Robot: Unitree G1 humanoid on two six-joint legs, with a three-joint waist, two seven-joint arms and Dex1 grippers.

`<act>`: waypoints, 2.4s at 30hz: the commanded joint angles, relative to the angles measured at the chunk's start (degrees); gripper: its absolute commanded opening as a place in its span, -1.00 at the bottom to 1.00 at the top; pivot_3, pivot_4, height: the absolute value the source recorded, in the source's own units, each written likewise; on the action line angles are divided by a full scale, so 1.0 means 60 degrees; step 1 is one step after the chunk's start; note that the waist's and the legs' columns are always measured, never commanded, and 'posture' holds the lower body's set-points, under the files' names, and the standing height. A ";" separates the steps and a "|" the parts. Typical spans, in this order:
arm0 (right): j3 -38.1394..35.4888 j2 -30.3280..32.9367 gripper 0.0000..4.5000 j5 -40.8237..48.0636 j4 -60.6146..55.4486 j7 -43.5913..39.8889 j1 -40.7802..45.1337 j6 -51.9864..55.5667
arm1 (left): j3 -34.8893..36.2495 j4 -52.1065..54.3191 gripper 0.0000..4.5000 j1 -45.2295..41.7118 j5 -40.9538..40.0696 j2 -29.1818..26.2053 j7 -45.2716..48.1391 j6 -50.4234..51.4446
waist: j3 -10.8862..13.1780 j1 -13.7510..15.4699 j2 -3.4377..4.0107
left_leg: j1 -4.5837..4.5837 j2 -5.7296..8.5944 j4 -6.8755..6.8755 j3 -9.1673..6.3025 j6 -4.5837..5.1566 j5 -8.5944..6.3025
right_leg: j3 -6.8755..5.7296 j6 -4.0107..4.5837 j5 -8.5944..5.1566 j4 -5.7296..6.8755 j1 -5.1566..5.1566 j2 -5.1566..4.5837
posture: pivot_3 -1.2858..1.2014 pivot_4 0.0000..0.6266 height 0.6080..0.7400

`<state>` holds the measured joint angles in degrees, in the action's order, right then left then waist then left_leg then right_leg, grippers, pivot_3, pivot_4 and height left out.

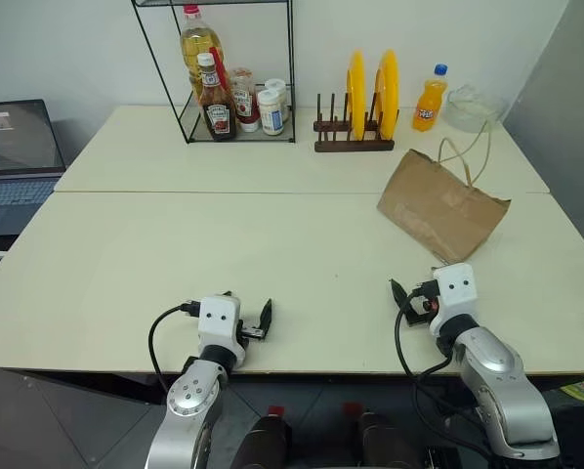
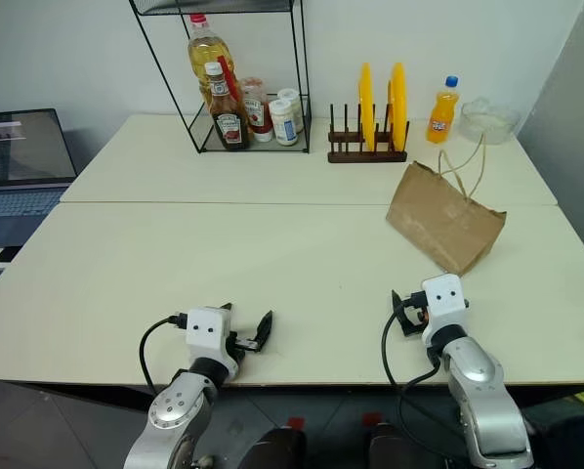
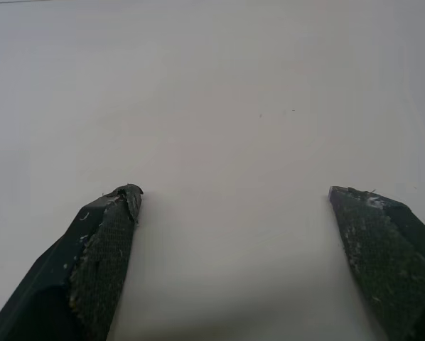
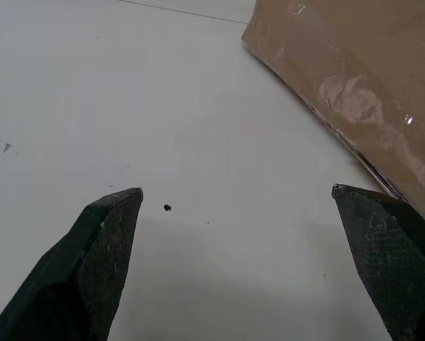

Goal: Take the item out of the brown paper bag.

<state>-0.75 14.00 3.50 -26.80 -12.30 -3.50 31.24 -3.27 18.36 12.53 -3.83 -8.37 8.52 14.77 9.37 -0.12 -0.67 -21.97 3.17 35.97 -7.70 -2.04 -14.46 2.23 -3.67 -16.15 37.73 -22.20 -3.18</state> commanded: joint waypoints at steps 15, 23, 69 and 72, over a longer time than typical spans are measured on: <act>-0.0562 0.0730 1.00 0.0137 -0.0630 -0.0241 0.0396 0.0128 | 0.1331 -0.0219 0.99 -0.1097 -0.2234 -0.2720 0.3408 0.1387 | 0.0027 -0.0025 0.0015 | -0.0001 -0.0009 -0.0004 -0.0001 0.0000 0.0000 | -0.0007 0.0004 -0.0002 0.0002 -0.0005 0.0008 | 0.03 -0.52 1.00; -0.2324 0.2383 1.00 0.0913 -0.1131 -0.0803 0.1634 0.2348 | 0.0988 -0.3226 0.99 -0.5635 -0.2498 -0.5393 0.6830 0.1549 | 0.0076 -0.0004 0.0012 | -0.0020 0.0010 0.0000 -0.0011 0.0002 0.0003 | -0.0025 0.0029 0.0018 0.0000 -0.0010 0.0005 | 0.03 -0.52 1.00; 0.0324 0.5073 -0.99 0.0900 0.9970 -0.6984 1.0354 0.0549 | -0.0538 -0.4285 1.00 -1.0639 -0.2793 -0.3656 0.9684 0.1814 | 0.0206 -0.0479 -0.0055 | -0.0165 0.0022 0.0038 0.0042 -0.0038 0.0031 | 0.0027 0.0047 0.0044 0.0069 -0.0183 -0.0009 | 0.03 -0.52 1.00; 0.0760 0.5176 -0.99 0.0513 0.9768 -0.7439 1.0112 -0.0774 | -0.0389 -0.4079 1.00 -1.0409 -0.2830 -0.3794 0.9517 0.1953 | 0.0206 -0.0501 -0.0055 | -0.0164 0.0022 0.0045 0.0044 -0.0038 0.0031 | 0.0028 0.0047 0.0044 0.0074 -0.0183 -0.0009 | 0.03 -0.52 1.00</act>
<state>3.73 44.45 7.23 34.08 -55.09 56.85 32.01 -7.81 -7.76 -50.13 -20.20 -30.16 66.50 26.59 10.60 -3.12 -1.00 -22.95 3.30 36.27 -7.43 -2.27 -14.28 2.39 -3.39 -15.89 38.20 -23.30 -3.23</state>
